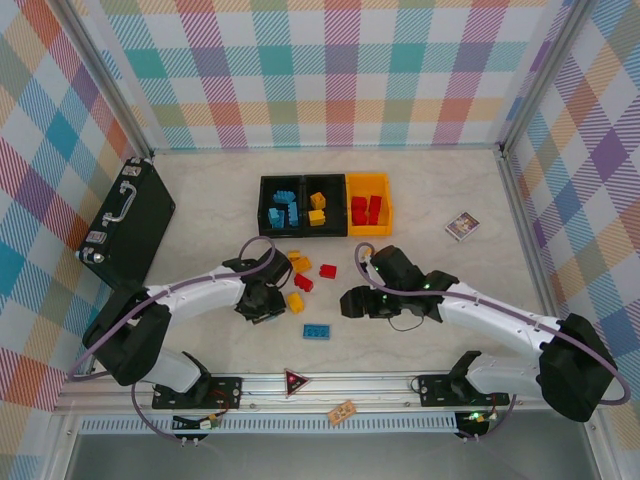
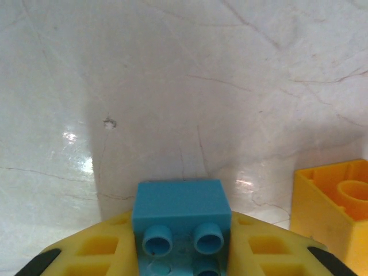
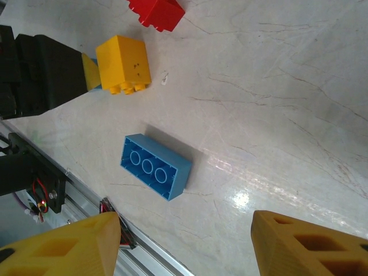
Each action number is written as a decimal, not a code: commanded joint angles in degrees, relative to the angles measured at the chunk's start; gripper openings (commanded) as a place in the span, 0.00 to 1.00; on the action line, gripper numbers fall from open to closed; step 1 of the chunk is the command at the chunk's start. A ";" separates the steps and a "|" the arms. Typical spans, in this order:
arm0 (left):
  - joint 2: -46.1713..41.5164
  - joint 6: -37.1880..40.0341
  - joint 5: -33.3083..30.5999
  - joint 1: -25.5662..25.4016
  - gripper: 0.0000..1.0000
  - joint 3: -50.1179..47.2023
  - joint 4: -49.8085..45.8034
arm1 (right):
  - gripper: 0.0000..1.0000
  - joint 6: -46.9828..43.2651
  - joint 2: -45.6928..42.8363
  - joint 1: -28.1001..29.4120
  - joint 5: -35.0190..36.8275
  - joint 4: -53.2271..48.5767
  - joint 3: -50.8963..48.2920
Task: Sort the legos into containers by color
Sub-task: Pick up the lego from the middle-left of the table, then place the lego in the container.
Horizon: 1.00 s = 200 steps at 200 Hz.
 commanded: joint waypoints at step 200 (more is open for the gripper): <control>31.68 25.39 -7.01 15.41 0.28 57.31 -13.02 | 0.61 7.48 -6.00 1.37 7.90 2.53 0.95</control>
